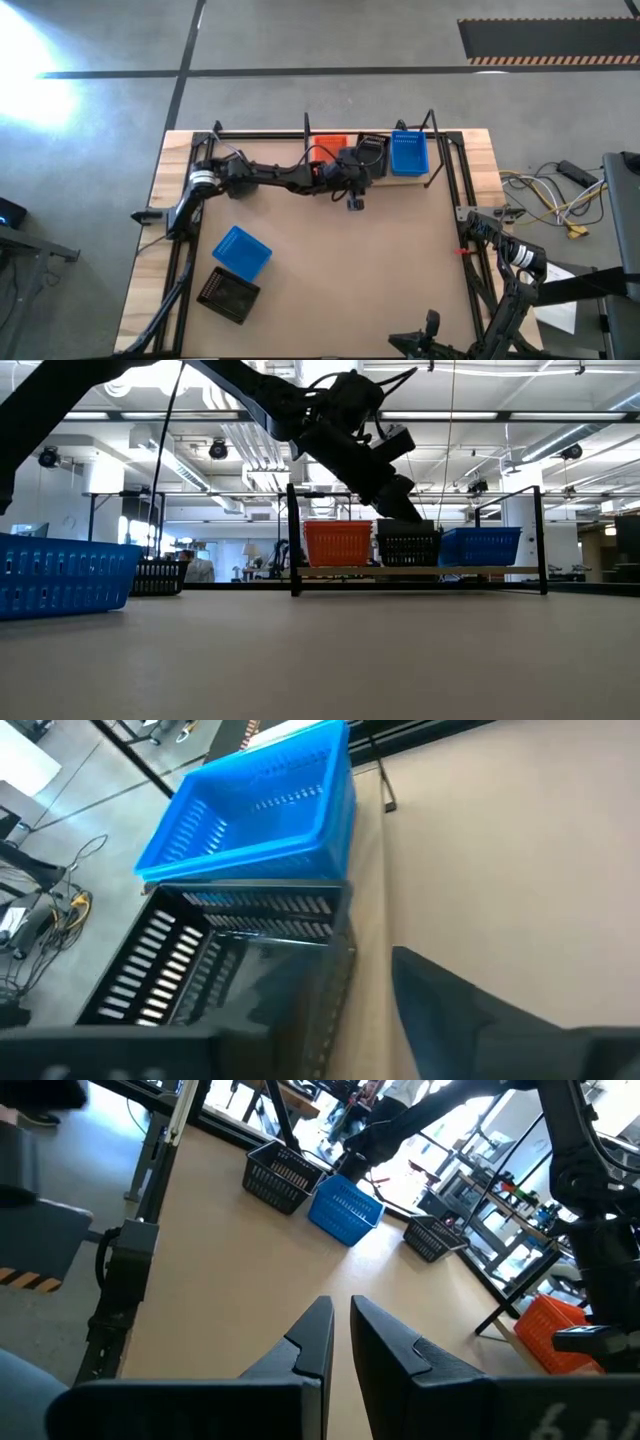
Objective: Stack baskets on shelf by color
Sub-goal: Adjust the black basket on the shelf
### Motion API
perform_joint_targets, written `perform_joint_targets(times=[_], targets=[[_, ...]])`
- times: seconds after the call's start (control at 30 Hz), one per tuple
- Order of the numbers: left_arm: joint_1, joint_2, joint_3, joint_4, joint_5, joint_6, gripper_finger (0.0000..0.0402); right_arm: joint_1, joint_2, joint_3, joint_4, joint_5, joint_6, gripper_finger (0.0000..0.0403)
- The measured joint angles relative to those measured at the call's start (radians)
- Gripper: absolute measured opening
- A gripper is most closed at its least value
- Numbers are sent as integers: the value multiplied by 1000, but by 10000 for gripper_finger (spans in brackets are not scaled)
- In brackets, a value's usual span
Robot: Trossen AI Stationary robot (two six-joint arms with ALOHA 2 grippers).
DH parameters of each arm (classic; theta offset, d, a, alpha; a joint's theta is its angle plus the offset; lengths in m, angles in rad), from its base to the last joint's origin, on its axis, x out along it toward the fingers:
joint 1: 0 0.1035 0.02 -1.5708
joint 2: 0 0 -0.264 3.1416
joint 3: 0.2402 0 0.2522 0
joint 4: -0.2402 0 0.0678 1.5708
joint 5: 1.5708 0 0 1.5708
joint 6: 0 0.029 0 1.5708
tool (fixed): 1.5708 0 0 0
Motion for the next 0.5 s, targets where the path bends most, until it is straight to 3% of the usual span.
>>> perform_joint_targets(times=[0.1, 0.23, 0.5], targets=[[11, 5, -5, -4, 0, 4, 154, 0, 0, 0, 0, 0, 0, 31], [21, 29, -6, -8, 4, 8, 156, 0, 0, 0, 0, 0, 0, 31], [25, 39, -6, 3, 4, 9, 82, 0, 0, 0, 0, 0, 0, 31]])
